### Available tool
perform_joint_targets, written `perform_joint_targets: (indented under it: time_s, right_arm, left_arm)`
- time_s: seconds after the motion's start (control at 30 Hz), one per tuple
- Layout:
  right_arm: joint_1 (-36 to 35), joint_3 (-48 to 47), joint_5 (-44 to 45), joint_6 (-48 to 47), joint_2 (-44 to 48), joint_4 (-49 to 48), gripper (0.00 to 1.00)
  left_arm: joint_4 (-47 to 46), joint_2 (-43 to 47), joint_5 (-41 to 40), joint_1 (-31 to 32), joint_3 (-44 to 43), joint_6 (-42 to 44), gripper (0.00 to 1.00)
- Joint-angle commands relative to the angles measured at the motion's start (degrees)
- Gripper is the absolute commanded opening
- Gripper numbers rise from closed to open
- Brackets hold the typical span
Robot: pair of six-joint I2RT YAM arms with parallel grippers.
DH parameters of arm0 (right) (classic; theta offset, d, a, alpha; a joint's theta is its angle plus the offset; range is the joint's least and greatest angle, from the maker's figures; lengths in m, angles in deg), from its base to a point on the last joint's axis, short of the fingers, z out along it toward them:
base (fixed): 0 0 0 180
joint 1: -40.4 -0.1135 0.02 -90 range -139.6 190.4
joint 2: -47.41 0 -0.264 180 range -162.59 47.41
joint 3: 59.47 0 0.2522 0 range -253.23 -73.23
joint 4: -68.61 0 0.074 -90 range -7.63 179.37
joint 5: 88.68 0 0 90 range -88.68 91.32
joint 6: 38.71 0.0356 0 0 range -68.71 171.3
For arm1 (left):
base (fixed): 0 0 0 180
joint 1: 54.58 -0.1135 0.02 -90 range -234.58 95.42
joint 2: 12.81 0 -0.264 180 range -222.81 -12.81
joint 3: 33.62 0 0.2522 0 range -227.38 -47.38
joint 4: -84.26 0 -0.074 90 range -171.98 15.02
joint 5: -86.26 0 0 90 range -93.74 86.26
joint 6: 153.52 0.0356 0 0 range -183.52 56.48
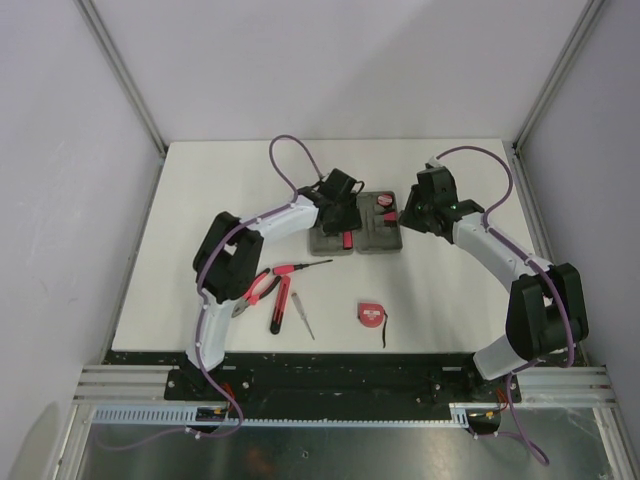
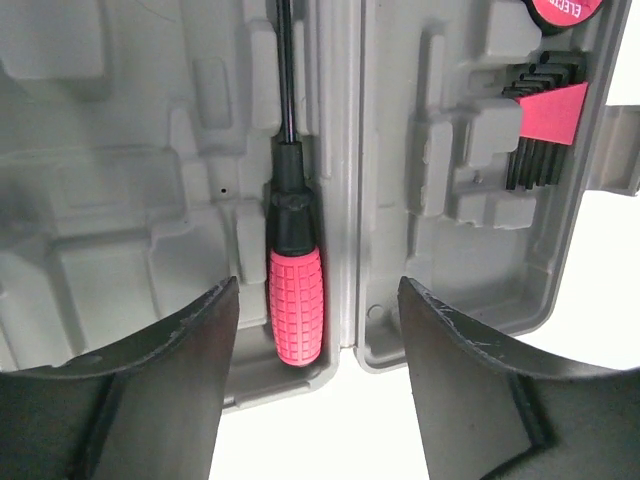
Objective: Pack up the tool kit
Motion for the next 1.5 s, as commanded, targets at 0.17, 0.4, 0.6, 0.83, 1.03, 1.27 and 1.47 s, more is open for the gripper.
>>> perform_joint_targets:
  time_s: [0.17, 0.4, 0.6, 0.83, 1.03, 1.27, 1.47]
  right_arm:
    - [-1.9, 0.1, -4.6, -5.1, 1.0, -4.1, 0.28]
    - [-7.9, 0.1, -6.2, -9.4, -2.3, -8.4, 0.26]
    - [-11.2, 0.1, -6.1, -9.7, -7.7, -14.3, 0.19]
    - [-13.1, -0.4, -7.8, -8.4, -13.2, -20.8, 0.14]
    - [-13.9, -2.2, -7.6, -7.6, -16.4, -22.4, 0.19]
    - [-14.4, -4.3, -5.1, -7.4, -20.7, -20.5, 0.21]
    - [-14.5, -5.1, -3.5, -7.1, -23.2, -19.1, 0.23]
  left_arm:
    - [-0.9, 8.0, -5.7, -1.1, -1.2, 4.2, 0.63]
    - [-0.9, 2.4, 3.1, -4.8, -8.5, 7.2, 0.27]
    - [-1.2, -3.9, 6.0, -6.4, -15.1, 9.6, 0.22]
    - [-1.2, -8.7, 6.5, -7.1, -19.2, 11.7, 0.18]
    - [-1.2, -10.4, 6.2, -7.1, -19.0, 12.6, 0.2]
    - [-1.2, -11.0, 4.7, -7.1, -18.4, 14.1, 0.21]
    - [-1.2, -12.0, 4.4, -7.3, -19.0, 14.3, 0.21]
